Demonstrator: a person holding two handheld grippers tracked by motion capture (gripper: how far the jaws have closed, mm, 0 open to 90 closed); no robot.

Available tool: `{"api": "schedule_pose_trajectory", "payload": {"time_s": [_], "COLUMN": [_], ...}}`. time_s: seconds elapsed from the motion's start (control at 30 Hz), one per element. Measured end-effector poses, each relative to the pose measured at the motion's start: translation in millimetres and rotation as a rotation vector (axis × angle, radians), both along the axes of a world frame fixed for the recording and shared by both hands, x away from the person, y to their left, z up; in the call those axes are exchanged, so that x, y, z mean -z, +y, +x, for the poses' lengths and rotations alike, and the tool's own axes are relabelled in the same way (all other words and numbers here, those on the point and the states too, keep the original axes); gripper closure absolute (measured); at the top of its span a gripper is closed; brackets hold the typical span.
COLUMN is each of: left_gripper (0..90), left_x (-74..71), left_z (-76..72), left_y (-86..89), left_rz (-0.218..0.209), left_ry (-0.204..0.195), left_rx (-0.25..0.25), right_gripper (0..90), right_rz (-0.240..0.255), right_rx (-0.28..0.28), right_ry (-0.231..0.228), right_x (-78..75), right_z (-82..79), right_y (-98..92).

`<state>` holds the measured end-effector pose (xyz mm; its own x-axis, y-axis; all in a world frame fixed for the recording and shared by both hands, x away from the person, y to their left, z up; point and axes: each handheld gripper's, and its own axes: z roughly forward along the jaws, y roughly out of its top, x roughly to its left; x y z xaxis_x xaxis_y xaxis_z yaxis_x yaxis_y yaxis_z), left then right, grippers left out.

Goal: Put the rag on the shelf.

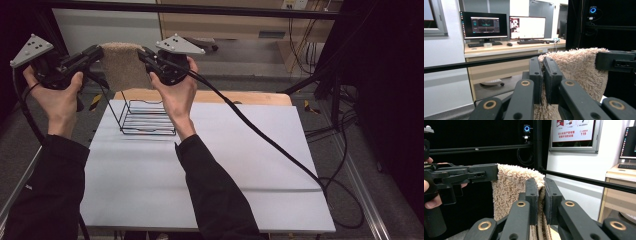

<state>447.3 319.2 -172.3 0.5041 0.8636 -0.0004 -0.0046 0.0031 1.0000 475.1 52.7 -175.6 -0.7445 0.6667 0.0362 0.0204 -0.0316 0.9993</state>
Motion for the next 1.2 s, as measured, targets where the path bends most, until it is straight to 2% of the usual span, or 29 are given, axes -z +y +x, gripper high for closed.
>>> {"api": "schedule_pose_trajectory", "payload": {"time_s": [0.23,0.4,0.67,0.97,1.2], "left_gripper": [85.0,85.0,85.0,85.0,85.0], "left_x": [-7.5,-10.0,-5.9,-2.6,0.0], "left_z": [13.0,23.7,43.7,61.0,68.4], "left_y": [4.8,1.6,-2.0,-2.4,-2.2], "left_rz": [-0.006,0.003,-0.01,0.002,0.021], "left_ry": [0.005,0.008,0.026,0.04,0.041], "left_rx": [-0.007,-0.01,-0.019,-0.034,-0.038], "right_gripper": [83.4,83.3,83.3,83.3,83.3], "right_rz": [0.001,0.014,0.01,0.021,0.021], "right_rx": [0.001,0.01,0.019,0.02,0.017], "right_ry": [-0.005,0.004,0.008,0.03,0.039], "right_x": [-7.2,-7.3,-4.7,0.7,3.6], "right_z": [9.6,19.9,36.4,52.4,60.4], "right_y": [6.1,5.3,3.4,5.1,5.1]}}
